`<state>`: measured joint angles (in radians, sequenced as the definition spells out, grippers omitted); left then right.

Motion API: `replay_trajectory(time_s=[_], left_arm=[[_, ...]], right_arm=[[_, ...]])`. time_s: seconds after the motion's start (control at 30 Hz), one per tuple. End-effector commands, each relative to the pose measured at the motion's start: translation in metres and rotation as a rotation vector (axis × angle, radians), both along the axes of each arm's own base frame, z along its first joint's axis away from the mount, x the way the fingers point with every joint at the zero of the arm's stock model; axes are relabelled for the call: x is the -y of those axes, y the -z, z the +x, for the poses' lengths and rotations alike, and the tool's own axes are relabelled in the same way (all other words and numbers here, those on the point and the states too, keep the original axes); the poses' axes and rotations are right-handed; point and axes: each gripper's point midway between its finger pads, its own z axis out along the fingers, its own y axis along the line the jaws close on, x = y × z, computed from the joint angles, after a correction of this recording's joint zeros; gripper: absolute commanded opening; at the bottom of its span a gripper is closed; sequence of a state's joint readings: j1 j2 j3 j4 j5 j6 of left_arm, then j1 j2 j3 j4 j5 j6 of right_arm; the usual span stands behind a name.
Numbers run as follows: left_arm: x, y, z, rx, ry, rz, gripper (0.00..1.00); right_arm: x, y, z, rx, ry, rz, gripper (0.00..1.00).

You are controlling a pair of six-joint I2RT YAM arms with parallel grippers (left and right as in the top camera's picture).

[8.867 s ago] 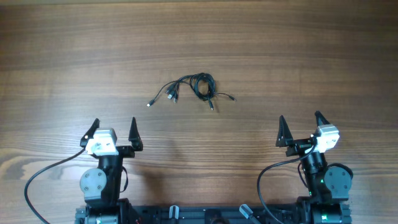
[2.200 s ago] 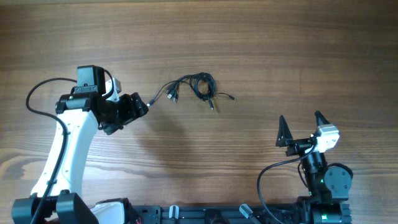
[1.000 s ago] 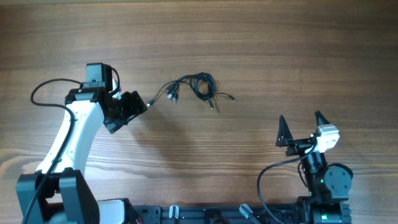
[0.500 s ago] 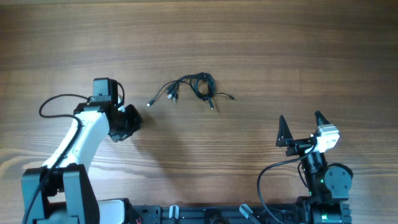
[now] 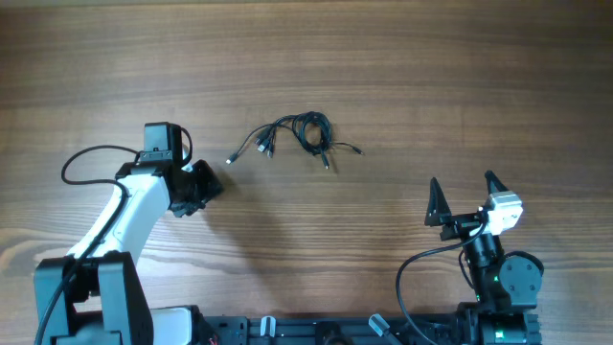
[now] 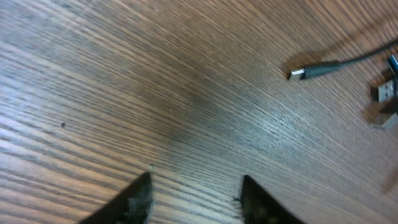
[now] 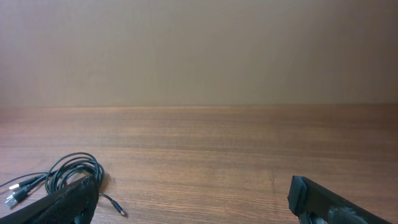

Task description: Untangle cables

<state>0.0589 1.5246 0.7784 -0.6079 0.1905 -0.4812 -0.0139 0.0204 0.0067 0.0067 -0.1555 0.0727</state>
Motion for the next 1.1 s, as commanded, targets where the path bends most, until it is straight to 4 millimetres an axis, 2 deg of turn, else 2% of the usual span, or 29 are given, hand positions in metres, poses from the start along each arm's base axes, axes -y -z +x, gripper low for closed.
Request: replay_trajectory(time_s=[0.0,0.07,0.13,0.2,0.43,0.63,1.07], left_arm=[[-0.004,0.005,-0.003,-0.014,-0.003,0.031,0.52],[-0.004,0.005,-0.003,-0.013,-0.002,0.031,0.51],[-0.005,0.006,-0.003,-0.012,-0.003,0.035,0.45],[-0.005,0.010,-0.004,-0.005,-0.004,0.035,0.45],[-0.005,0.020,-0.002,0.040,-0.004,0.037,0.59],[-0.005,0.019,0.002,0.057,-0.004,0.038,0.64],[-0.006,0.018,0.006,0.071,-0.004,0.039,0.66]], right_arm=[[0.000,-0.001,0.000,0.010,0.002,-0.017,1.00],[0.000,-0.001,0.000,0.010,0.002,-0.017,1.00],[0.000,-0.001,0.000,0.011,0.002,-0.018,1.00],[0.000,-0.001,0.000,0.010,0.002,-0.017,1.00],[0.000,-0.001,0.000,0.011,0.002,-0.018,1.00],[0.000,-0.001,0.000,0.010,0.001,-0.017,1.00],[0.000,-0.001,0.000,0.010,0.002,-0.017,1.00]])
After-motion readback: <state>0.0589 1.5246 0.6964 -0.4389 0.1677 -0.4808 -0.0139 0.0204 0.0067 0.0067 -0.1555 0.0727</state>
